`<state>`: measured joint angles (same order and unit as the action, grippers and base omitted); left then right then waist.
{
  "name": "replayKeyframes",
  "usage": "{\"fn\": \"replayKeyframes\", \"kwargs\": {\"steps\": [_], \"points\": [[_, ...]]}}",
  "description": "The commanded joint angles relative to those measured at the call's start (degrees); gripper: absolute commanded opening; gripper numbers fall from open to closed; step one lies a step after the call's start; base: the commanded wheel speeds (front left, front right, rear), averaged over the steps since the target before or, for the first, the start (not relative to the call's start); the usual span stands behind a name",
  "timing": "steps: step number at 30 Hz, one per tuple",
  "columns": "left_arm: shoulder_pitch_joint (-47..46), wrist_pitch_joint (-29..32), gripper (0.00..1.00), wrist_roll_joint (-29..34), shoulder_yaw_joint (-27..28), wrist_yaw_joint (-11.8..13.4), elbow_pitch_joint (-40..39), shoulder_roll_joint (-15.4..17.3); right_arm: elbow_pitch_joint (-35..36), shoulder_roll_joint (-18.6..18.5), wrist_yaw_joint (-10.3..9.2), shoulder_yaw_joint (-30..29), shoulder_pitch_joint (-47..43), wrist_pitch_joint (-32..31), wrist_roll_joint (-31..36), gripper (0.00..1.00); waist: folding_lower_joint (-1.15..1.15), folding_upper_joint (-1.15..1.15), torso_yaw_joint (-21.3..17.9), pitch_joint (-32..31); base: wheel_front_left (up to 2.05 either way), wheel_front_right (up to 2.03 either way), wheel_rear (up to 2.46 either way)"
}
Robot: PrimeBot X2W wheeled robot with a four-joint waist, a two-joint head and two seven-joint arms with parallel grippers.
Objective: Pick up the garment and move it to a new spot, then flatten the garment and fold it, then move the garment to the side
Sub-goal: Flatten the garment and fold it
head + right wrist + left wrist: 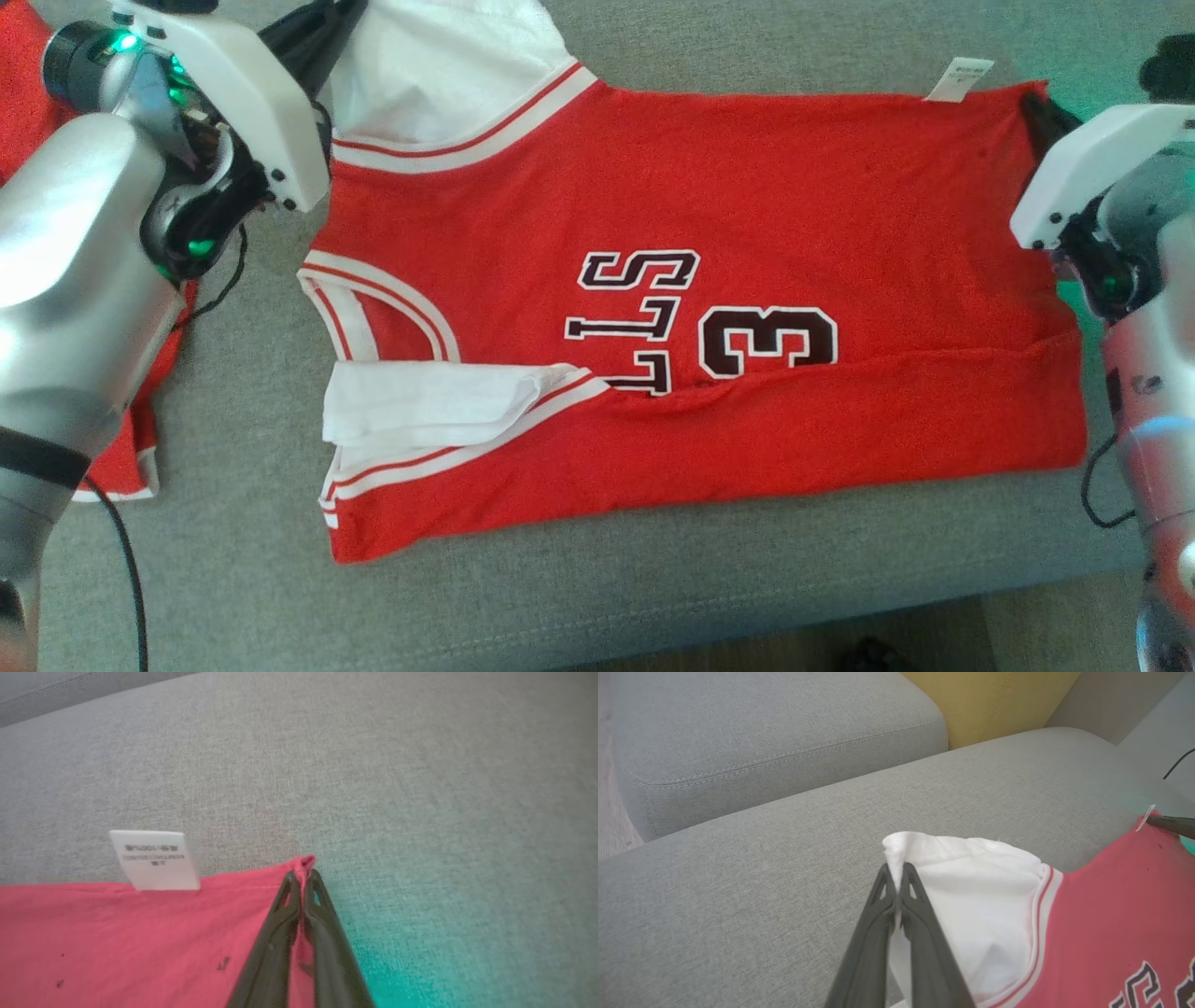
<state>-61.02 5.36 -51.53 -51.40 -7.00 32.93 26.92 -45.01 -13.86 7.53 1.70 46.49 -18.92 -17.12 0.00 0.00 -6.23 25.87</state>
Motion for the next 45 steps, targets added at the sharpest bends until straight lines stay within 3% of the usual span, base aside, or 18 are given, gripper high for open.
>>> {"fn": "replayKeyframes", "kwargs": {"steps": [1, 17, 25, 32, 37, 45], "points": [[-2.72, -0.85, 0.00, -0.56, 2.74, 0.54, -0.93, 2.90, 1.18, -1.22, -0.04, 0.16, 1.32, 1.93, 0.59, 0.00, 0.00, 0.00, 0.05, -0.04, 0.00, 0.00, 0.00], [-6.78, -9.24, 0.00, -0.79, 6.72, 2.77, 3.65, 0.45, -2.30, -1.05, -0.04, -2.95, 7.87, 15.16, 3.42, 0.00, 0.00, 0.00, 0.51, -0.44, 0.00, 0.00, 0.00], [-6.48, -11.73, 0.00, 1.94, 3.14, 1.09, 6.60, -1.33, -4.87, -0.26, -0.04, -1.21, 7.35, 19.39, 2.14, 0.00, 0.00, 0.00, 1.21, -2.43, 0.00, 0.00, 0.00], [-1.60, -11.33, 0.00, 2.60, -0.63, 0.07, 3.86, 1.21, -2.73, -2.36, -0.04, 3.05, 2.47, 20.07, -2.12, 0.00, 0.00, 0.00, 1.77, -6.15, 0.00, 0.00, 0.00], [3.68, -9.64, 0.00, 1.34, -2.04, -0.03, -1.98, 4.58, 1.73, -5.23, -0.04, 6.22, -3.22, 17.06, -6.53, 0.00, 0.00, 0.00, 2.35, -9.28, 0.00, 0.00, 0.00], [13.30, -4.22, 0.00, -1.27, -4.36, 3.23, -15.53, 10.20, 10.67, -10.85, -0.04, 9.10, -14.07, 8.10, -13.13, 0.00, 0.00, 0.00, 4.18, -13.60, 0.00, 0.00, 0.00]]}}
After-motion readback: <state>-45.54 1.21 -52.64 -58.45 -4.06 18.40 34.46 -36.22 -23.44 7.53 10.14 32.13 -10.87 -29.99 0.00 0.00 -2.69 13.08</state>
